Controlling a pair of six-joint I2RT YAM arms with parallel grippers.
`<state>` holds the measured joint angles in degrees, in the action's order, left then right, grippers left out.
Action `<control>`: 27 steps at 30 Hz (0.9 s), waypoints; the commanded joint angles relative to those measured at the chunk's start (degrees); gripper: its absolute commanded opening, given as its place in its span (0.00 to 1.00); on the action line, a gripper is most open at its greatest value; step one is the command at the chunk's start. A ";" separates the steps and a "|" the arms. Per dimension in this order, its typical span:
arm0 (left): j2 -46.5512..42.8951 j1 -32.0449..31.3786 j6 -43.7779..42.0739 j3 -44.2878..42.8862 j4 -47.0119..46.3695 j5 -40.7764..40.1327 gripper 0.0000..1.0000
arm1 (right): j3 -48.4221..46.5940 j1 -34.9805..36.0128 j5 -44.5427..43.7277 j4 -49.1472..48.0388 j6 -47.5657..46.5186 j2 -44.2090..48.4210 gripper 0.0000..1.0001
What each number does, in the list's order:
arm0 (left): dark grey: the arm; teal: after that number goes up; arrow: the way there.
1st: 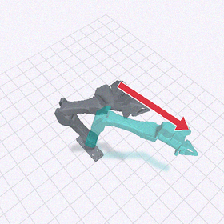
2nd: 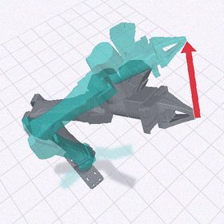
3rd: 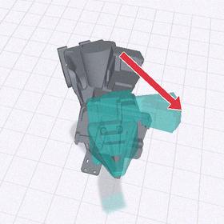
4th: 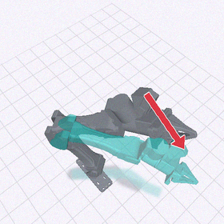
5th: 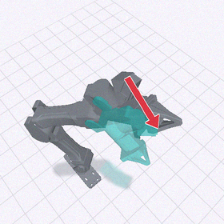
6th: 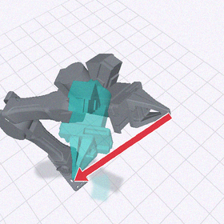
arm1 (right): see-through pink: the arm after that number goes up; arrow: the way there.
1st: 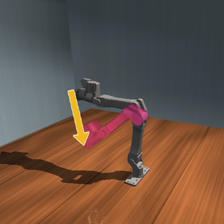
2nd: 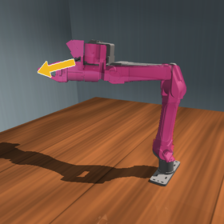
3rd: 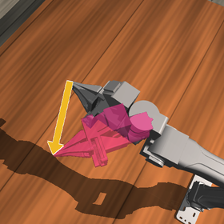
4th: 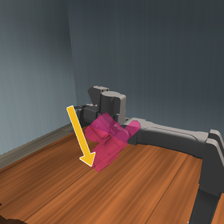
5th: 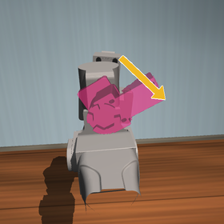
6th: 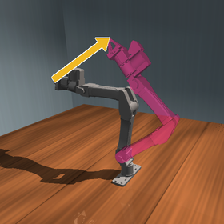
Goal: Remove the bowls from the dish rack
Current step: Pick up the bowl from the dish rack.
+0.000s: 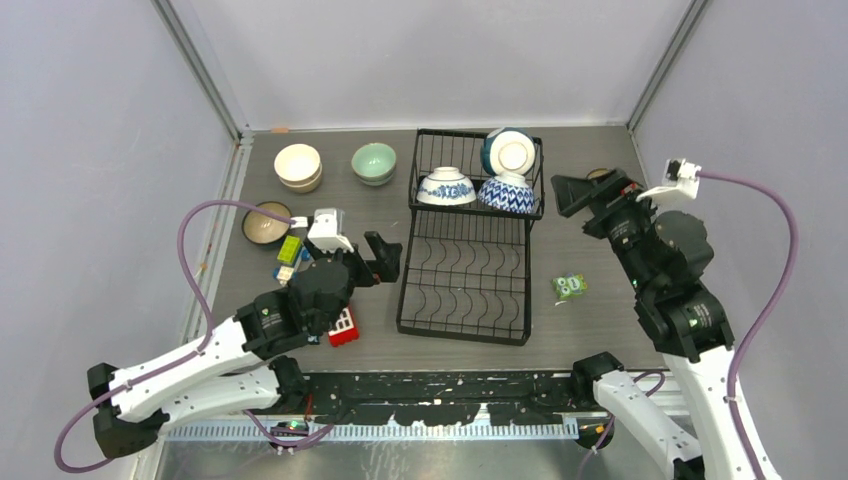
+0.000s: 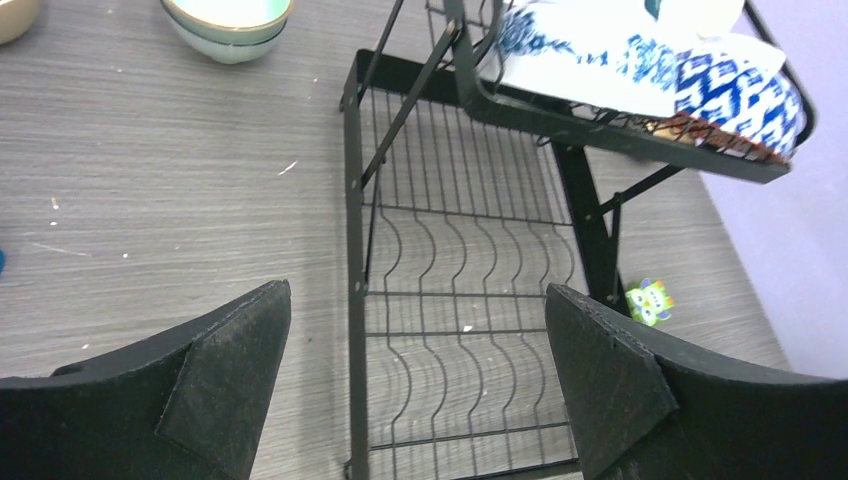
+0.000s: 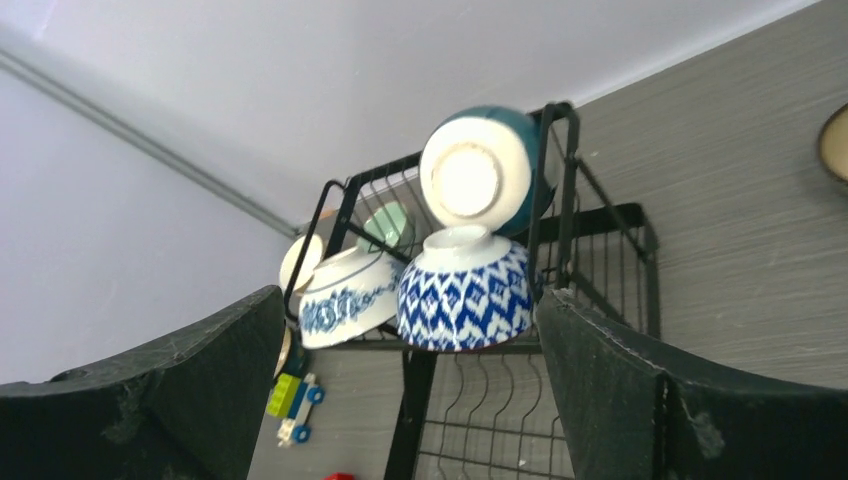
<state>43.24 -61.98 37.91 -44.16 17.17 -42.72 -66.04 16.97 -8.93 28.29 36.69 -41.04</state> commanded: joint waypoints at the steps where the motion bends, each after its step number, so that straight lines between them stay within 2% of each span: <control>1: 0.92 0.63 1.43 -4.08 -1.55 0.58 1.00 | 7.52 0.60 5.85 -8.01 5.00 4.14 1.00; 5: 1.89 0.72 1.93 -3.75 -1.26 -0.59 1.00 | 9.72 0.68 2.32 -5.61 9.30 6.25 1.00; 9: 3.31 1.23 7.16 -3.79 2.03 -1.94 1.00 | 9.94 3.31 -0.65 -2.96 10.03 8.53 1.00; 12: 3.00 1.39 11.88 -3.71 3.30 -2.75 1.00 | 9.39 3.95 5.34 -4.81 9.80 7.80 1.00; 15: 2.17 1.61 10.65 -3.46 -0.76 -1.51 1.00 | 9.34 4.11 18.01 -10.42 8.48 5.73 1.00; 18: 3.62 2.01 9.20 -6.60 -1.36 -0.57 1.00 | 9.08 4.12 25.08 -14.10 7.47 4.28 1.00; 22: 6.16 2.25 11.11 -10.93 -0.92 0.29 1.00 | 6.95 4.78 26.44 -14.39 4.44 1.89 1.00; 27: 7.80 2.30 16.92 -8.77 -13.24 6.94 1.00 | 4.97 5.36 25.37 -13.50 3.44 0.23 1.00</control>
<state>50.02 -59.92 49.34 -53.41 15.18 -40.29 -58.22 21.85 14.59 17.87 42.35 -40.71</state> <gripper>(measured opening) 0.996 0.996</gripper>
